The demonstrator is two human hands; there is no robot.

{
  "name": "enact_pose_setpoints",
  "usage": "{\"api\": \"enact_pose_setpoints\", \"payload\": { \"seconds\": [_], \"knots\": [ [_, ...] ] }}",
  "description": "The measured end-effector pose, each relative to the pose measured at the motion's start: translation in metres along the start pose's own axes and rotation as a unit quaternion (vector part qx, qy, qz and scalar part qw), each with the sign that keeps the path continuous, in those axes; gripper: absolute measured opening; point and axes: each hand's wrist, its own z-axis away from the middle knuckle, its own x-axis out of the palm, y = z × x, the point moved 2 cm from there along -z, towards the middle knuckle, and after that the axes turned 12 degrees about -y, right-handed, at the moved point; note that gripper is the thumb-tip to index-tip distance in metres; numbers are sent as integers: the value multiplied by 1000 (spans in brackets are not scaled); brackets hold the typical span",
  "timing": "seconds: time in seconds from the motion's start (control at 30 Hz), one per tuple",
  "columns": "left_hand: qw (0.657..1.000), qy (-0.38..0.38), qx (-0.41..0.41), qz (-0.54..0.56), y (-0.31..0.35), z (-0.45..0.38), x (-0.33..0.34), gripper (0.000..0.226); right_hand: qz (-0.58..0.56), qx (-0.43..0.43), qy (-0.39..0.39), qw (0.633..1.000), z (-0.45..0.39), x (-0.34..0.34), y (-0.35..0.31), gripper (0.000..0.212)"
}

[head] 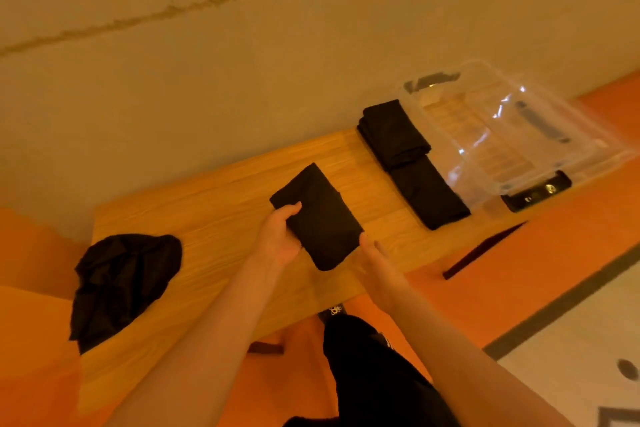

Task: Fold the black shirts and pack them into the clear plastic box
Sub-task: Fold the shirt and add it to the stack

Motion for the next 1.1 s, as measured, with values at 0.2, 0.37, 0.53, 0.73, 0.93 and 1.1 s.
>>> {"api": "enact_pose_setpoints", "payload": {
  "seconds": [0.2, 0.37, 0.53, 0.73, 0.93, 1.1],
  "knots": [
    [995, -92, -17, -36, -15, 23, 33, 25, -252, -90, -98, 959, 33, -6, -11, 58],
    [995, -73, -53, -53, -23, -6, 58, 20, -302, -169, 15, 938, 33, -46, -35, 50],
    [985, -27, -88, -145, -44, -86, 94, 34, -345, -189, 150, 907, 1, -101, -62, 53],
    [973, -21, -107, -203, -70, -169, 134, 32, -386, -164, 261, 870, -44, -150, -89, 49],
    [944, -11, -123, -306, -103, -193, 123, 39, -409, -130, 332, 840, -60, -169, -86, 41],
    [964, 72, -111, -230, -113, -184, 117, 50, -406, -132, 359, 830, -59, -171, -83, 43]
  ]
}}
